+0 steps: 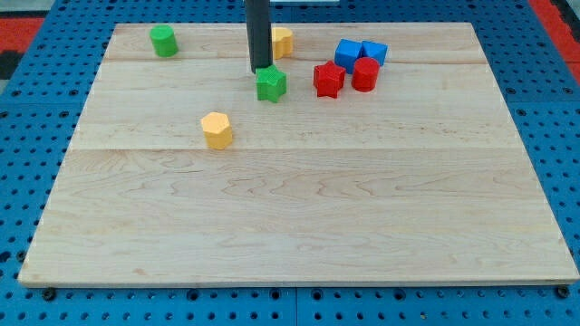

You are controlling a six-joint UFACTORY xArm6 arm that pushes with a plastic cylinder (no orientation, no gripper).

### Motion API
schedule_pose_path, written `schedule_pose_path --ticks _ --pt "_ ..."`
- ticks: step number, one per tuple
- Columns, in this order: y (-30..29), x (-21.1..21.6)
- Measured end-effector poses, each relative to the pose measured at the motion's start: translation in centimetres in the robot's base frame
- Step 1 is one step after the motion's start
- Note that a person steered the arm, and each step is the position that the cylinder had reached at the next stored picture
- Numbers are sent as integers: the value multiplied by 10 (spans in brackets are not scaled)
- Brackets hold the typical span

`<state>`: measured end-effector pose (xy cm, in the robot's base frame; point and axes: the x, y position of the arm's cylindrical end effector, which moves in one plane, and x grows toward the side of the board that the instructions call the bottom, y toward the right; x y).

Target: Push the green star towards down

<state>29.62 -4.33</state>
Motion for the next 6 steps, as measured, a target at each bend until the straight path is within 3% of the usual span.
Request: schedule_pose_path --ticks 6 --pt "54 1"
